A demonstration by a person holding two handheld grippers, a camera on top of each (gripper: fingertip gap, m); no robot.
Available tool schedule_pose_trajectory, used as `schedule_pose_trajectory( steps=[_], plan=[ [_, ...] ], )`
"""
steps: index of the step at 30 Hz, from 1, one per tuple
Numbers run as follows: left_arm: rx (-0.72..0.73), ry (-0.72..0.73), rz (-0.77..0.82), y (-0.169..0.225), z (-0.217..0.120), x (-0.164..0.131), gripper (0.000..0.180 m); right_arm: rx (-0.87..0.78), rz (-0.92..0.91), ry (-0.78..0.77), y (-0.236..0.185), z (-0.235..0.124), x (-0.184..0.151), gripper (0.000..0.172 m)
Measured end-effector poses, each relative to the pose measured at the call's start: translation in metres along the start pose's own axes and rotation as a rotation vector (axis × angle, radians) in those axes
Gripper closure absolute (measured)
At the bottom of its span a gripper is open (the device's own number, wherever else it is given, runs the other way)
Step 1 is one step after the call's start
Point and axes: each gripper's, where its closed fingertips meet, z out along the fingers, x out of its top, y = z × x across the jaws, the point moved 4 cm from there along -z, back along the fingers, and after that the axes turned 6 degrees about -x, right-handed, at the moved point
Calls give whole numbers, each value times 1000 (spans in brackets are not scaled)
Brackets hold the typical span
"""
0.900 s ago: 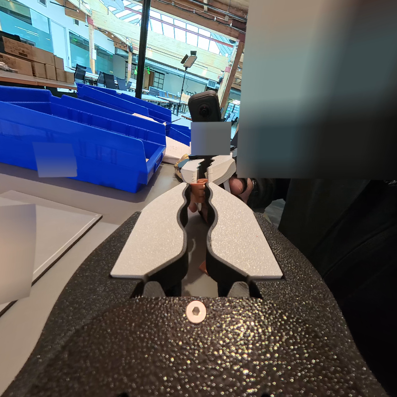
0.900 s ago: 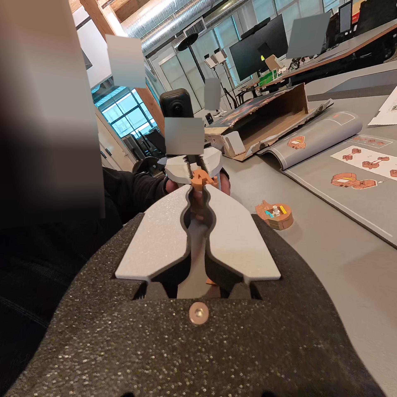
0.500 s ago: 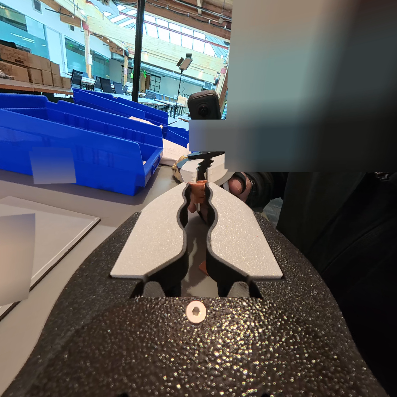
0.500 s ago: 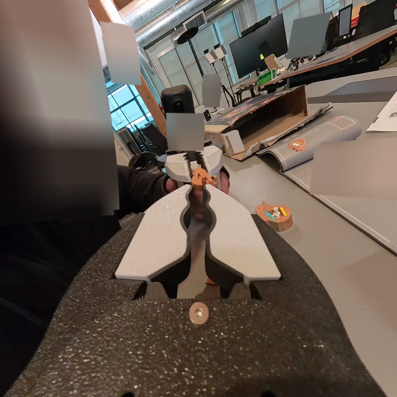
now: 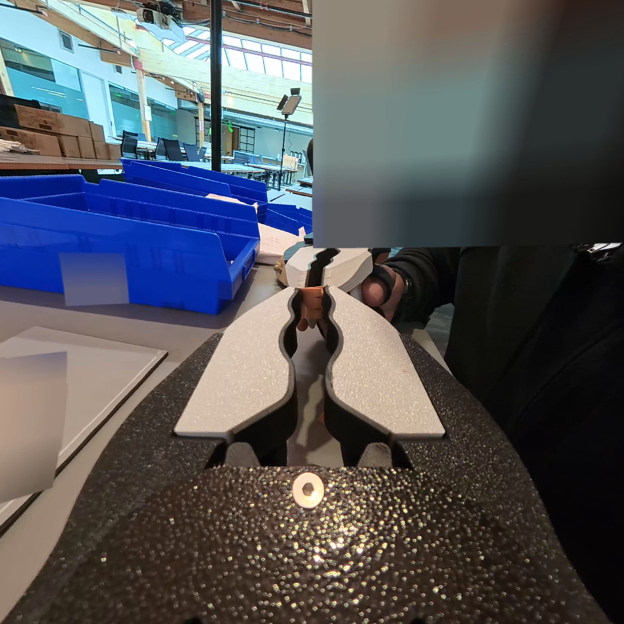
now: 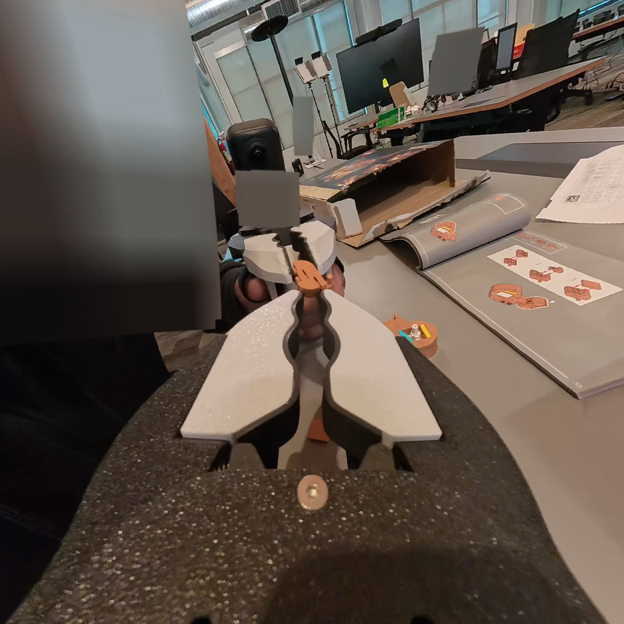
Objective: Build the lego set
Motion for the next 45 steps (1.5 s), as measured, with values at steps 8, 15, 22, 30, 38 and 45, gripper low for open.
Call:
schedule_pose_trajectory(
  steps=[8, 15, 22, 30, 38, 45],
  plan=[
    [-4, -4, 15, 1, -1, 0, 169, -7, -2, 4, 1, 0, 0, 157],
    [-34, -7, 4, 3, -1, 0, 169, 41, -8, 7, -1, 1, -2, 159],
    [-58, -12, -21, 3, -1, -1, 169, 36, -42, -3, -3, 1, -4, 162],
    [-37, -32, 39, 6, 2, -1, 169, -5, -93, -34, -4, 4, -11, 172],
    [-12, -15, 54, 5, 0, 1, 169, 4, -53, -23, -3, 5, -9, 172],
    [-17, 26, 11, 4, -1, 3, 169, -4, -79, -31, -4, 6, -9, 164]
  ],
)
